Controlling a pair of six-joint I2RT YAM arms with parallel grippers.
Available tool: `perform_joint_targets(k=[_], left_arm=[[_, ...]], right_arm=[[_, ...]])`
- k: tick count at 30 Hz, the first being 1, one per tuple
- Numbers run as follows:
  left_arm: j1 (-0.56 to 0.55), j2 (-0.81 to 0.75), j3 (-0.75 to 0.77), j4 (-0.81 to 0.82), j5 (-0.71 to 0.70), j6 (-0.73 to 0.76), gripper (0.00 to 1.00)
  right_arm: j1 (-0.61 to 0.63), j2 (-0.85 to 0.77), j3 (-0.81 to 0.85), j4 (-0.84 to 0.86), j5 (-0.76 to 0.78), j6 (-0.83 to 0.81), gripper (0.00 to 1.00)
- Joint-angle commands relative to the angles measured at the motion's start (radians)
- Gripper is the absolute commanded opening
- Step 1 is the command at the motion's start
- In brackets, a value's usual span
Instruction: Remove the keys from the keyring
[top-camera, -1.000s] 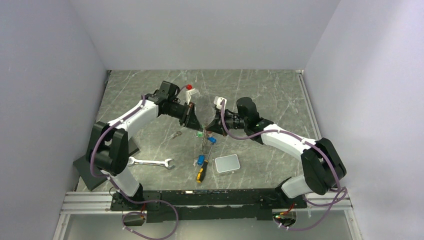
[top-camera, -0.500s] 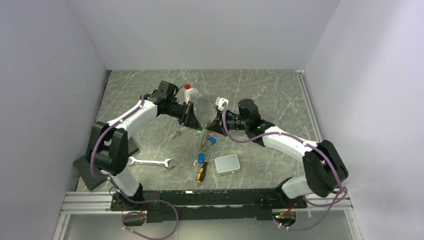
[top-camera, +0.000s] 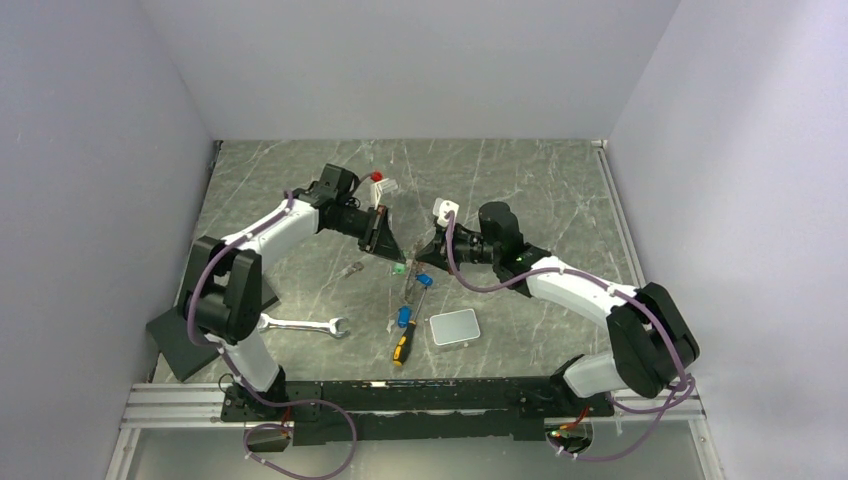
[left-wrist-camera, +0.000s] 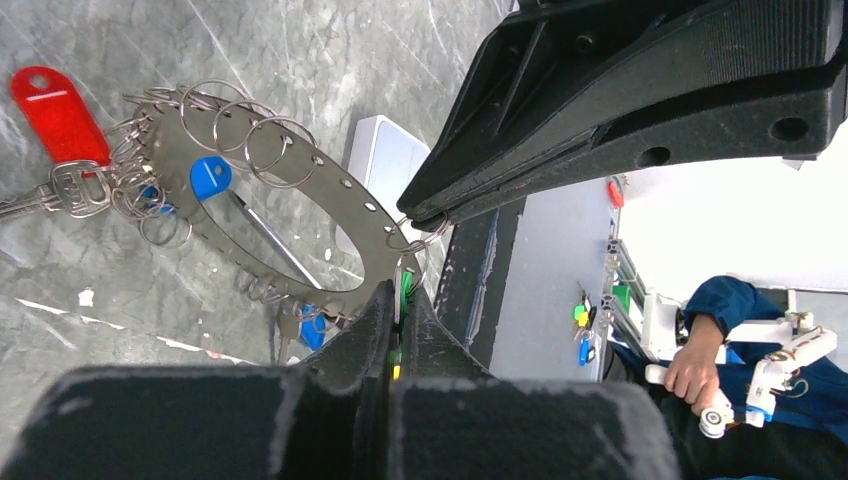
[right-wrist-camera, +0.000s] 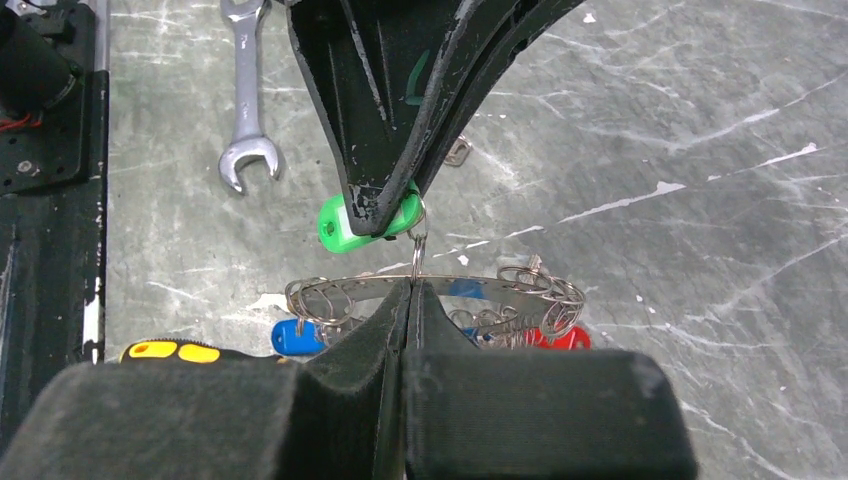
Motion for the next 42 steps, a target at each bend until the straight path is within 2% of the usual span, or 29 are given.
perform_joint_targets(k=[1,20,33,42], left_arm=[[0.008,0.019,0.008,0.027,0.009,-0.012,0.00],[-0.029,0.100,0.046,-0.002,-0.003,0.001,0.00],[-0.027,0.012,0.069,-0.084,0.013,0.075,0.00],[-0.022,-0.008,0.092,-0.119,0.003,0.097,0.00]], right_arm=[[0.003,-0.049,-0.017,0.058,-0.004,-0.038,0.00],[0.019,-0.064,-0.029,0.074,0.015,-0.059,0.00],[0.019,-0.049,-0.033,0.080,0.098,-0.036,0.00],[0.019,-0.074,-0.107,0.203,0.150,-0.057,0.00]])
